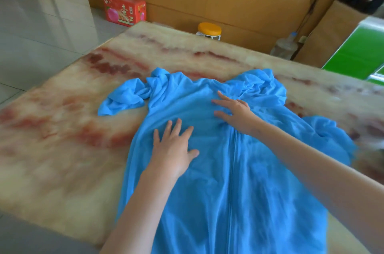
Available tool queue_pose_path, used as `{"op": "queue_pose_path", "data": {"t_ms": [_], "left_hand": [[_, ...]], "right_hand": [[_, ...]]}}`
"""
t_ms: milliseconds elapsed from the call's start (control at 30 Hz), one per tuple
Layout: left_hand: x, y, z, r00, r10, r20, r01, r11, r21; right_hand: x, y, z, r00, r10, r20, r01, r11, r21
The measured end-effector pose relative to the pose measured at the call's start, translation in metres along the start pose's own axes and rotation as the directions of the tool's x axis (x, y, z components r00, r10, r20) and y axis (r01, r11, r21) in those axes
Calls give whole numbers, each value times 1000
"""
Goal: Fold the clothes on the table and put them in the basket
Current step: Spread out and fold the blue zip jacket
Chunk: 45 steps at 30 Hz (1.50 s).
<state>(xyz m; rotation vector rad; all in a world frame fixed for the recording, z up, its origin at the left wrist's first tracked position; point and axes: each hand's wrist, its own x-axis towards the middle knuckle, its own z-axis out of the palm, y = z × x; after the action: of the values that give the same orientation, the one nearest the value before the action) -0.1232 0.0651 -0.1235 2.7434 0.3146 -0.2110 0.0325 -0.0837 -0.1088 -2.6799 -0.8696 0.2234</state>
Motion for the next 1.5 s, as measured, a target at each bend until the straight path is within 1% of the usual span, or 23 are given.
{"op": "queue_pose_path", "data": {"t_ms": [67, 133, 200, 300, 367, 433, 500, 600, 700, 767, 800, 867, 967, 1033, 1067, 1133, 1167, 1233, 1267, 1300, 1367, 1433, 1500], "left_hand": [[-3, 0, -3, 989, -13, -146, 7, 999, -43], [-12, 4, -5, 962, 41, -268, -75, 990, -121], [-30, 21, -4, 948, 140, -286, -201, 960, -196], [-56, 60, 8, 920, 342, -192, -380, 899, -216], [-65, 91, 20, 881, 451, -141, -472, 854, -219], [-70, 117, 29, 854, 508, -114, -521, 831, -196], [-71, 137, 36, 842, 531, -92, -537, 815, -217], [-65, 157, 42, 840, 540, -49, -535, 810, -239], [-47, 173, 45, 845, 535, 4, -525, 830, -189], [-29, 185, 45, 849, 528, 24, -520, 842, -141], [-20, 190, 45, 853, 522, 32, -514, 848, -130], [-4, 200, 47, 860, 508, 48, -501, 859, -107], [14, 209, 57, 868, 485, 108, -483, 875, -48], [21, 209, 66, 864, 474, 172, -478, 878, -19], [23, 208, 70, 857, 477, 196, -486, 874, 2], [25, 205, 75, 849, 484, 211, -500, 866, 25], [26, 204, 74, 849, 484, 213, -497, 867, 12], [29, 206, 69, 847, 476, 236, -479, 876, -44], [30, 207, 66, 848, 470, 245, -468, 881, -68], [31, 210, 62, 851, 464, 245, -459, 885, -79], [33, 216, 58, 868, 449, 213, -441, 893, -90], [34, 222, 57, 888, 440, 135, -423, 896, -133], [35, 227, 56, 899, 437, 39, -424, 889, -172]], "right_hand": [[-22, 4, -13, 997, 29, -69, -23, 997, 79], [-55, 16, -23, 995, 58, -83, -50, 993, 103], [-93, 38, -31, 991, 105, -87, -94, 988, 125], [-149, 77, -39, 951, 265, -158, -225, 947, 230], [-177, 101, -44, 877, 403, -263, -330, 901, 281], [-194, 122, -47, 793, 505, -341, -413, 857, 308], [-200, 143, -49, 744, 556, -371, -450, 827, 336], [-198, 162, -57, 748, 549, -374, -432, 830, 354], [-183, 179, -70, 822, 483, -300, -368, 855, 366], [-172, 197, -73, 862, 445, -243, -370, 880, 298], [-166, 206, -74, 865, 446, -231, -384, 884, 269], [-156, 220, -80, 843, 485, -234, -410, 860, 305], [-140, 223, -90, 784, 559, -272, -403, 790, 462], [-130, 219, -90, 789, 586, -182, -429, 739, 520], [-127, 215, -89, 792, 591, -153, -461, 743, 485], [-127, 212, -86, 772, 603, -201, -508, 775, 376], [-130, 210, -89, 748, 608, -266, -527, 788, 319], [-144, 207, -102, 658, 605, -448, -603, 780, 167], [-153, 206, -111, 617, 576, -536, -654, 755, 59], [-162, 207, -118, 599, 538, -593, -694, 718, -49], [-177, 206, -129, 615, 495, -613, -734, 645, -215], [-184, 202, -131, 658, 527, -538, -736, 603, -309], [-182, 202, -128, 706, 545, -452, -696, 653, -300]]}}
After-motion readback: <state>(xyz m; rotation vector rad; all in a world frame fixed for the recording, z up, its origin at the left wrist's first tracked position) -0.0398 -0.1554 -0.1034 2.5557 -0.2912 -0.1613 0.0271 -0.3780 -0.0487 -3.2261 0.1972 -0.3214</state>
